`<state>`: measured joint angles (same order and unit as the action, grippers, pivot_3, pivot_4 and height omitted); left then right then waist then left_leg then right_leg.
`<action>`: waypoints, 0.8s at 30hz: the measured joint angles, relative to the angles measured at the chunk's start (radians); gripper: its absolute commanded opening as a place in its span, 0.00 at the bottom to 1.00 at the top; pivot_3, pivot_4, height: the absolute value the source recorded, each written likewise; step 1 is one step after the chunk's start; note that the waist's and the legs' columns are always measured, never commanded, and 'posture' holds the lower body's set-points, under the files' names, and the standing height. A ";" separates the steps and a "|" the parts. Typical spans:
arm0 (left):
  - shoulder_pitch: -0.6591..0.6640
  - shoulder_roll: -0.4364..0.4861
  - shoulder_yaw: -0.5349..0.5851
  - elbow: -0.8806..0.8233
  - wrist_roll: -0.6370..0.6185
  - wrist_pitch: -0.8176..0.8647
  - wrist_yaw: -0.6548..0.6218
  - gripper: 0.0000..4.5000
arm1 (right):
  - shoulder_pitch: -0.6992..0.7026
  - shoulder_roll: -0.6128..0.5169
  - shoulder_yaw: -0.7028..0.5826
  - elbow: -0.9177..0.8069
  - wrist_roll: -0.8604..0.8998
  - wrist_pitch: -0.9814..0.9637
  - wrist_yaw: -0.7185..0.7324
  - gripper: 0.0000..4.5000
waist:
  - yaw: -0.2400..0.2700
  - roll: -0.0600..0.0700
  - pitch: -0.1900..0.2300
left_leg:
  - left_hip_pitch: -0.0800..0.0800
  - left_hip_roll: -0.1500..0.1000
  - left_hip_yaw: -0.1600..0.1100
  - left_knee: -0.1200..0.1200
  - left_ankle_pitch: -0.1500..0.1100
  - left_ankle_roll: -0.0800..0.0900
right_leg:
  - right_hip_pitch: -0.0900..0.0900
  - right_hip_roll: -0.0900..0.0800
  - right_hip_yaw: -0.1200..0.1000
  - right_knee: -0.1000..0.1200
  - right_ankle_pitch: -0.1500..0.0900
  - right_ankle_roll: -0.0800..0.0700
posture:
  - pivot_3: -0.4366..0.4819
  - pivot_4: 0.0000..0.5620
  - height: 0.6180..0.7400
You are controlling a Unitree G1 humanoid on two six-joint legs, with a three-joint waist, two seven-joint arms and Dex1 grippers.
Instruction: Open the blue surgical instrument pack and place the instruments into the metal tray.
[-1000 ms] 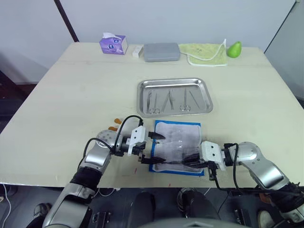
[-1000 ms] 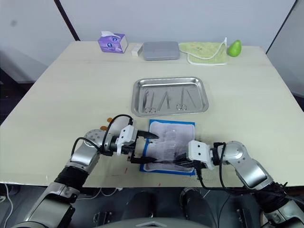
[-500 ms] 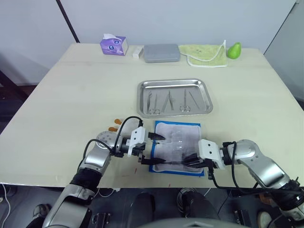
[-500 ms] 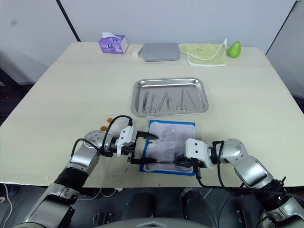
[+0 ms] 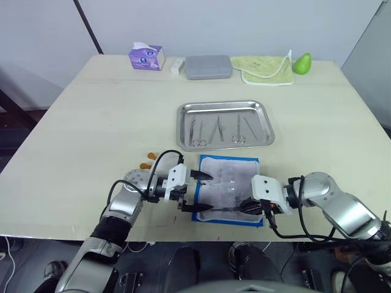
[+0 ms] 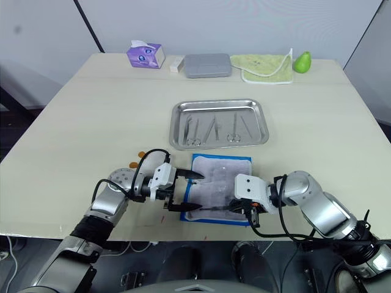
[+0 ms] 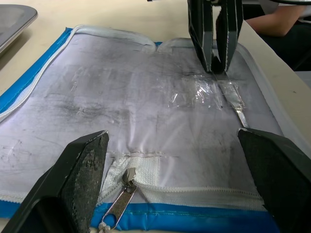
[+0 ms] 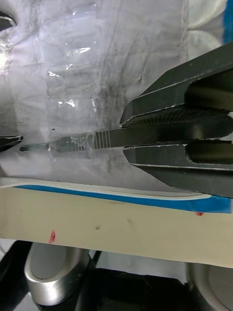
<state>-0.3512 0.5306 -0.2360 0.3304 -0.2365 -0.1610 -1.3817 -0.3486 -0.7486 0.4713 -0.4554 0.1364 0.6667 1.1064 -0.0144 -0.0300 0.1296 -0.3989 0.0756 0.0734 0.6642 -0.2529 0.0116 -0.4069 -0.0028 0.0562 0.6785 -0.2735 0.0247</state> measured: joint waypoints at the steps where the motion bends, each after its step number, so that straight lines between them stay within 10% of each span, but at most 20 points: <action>1: -0.002 -0.001 0.000 0.004 0.000 -0.003 -0.001 1.00 | -0.012 0.000 0.004 -0.004 0.000 0.014 0.002 0.02 | 0.000 0.001 0.000 | 0.000 0.000 0.000 0.000 0.000 0.000 | 0.000 0.000 0.000 0.000 0.000 0.000 | 0.48 0.27 1.00; 24: 0.000 -0.004 0.000 -0.016 0.001 0.008 0.004 1.00 | -0.093 -0.078 0.023 -0.093 0.011 0.114 0.019 0.02 | 0.000 0.004 0.003 | -0.002 0.000 0.000 0.000 0.000 0.000 | -0.002 0.000 0.002 0.000 0.000 0.000 | 0.48 0.27 1.00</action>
<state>-0.3516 0.5266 -0.2364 0.3145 -0.2355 -0.1531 -1.3776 -0.4418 -0.8265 0.4943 -0.5487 0.1473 0.7812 1.1257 -0.0142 -0.0260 0.1322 -0.4005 0.0756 0.0730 0.6641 -0.2529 0.0116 -0.4089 -0.0032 0.0579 0.6784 -0.2735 0.0248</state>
